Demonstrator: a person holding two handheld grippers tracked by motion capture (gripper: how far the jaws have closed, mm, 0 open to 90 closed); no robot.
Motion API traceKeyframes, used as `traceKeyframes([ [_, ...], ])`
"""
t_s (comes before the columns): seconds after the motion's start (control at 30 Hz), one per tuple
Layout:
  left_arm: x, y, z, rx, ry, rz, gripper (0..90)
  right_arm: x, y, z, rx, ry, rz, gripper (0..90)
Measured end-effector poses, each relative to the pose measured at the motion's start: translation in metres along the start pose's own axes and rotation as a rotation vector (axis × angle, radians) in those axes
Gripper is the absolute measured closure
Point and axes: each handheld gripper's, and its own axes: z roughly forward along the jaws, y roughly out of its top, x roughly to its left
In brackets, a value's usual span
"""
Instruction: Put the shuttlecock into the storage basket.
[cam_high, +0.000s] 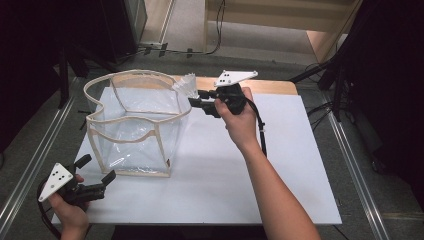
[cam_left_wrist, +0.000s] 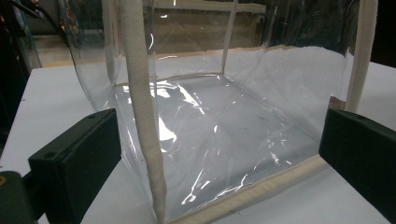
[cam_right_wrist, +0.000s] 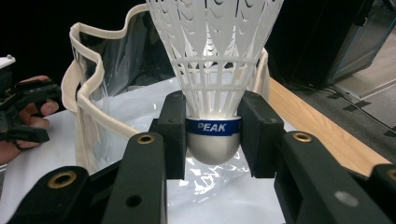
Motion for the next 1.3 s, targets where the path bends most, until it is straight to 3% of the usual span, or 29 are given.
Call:
traceKeyframes([
  [0.6,0.000,0.000,0.000,-0.001,0.001,-0.002,0.0,0.011,0.006,0.025,0.019,0.024,0.000,61.0],
  [0.8,0.001,0.000,0.000,-0.001,-0.002,0.002,0.0,0.012,0.003,0.022,0.013,0.049,0.007,25.0],
  [0.9,0.001,0.000,0.000,0.000,-0.003,0.002,0.0,0.012,-0.001,0.016,0.007,-0.007,0.003,9.0],
  [0.93,0.001,0.000,0.000,0.000,-0.002,0.002,0.0,0.013,-0.003,0.013,-0.004,-0.043,-0.001,7.5],
  [1.0,0.000,0.000,0.000,-0.001,-0.002,0.001,0.0,0.012,-0.005,0.009,-0.016,-0.071,0.002,0.0],
  [1.3,0.000,0.000,0.000,0.001,0.001,0.001,0.0,0.009,-0.029,-0.010,-0.018,-0.135,0.013,0.0],
])
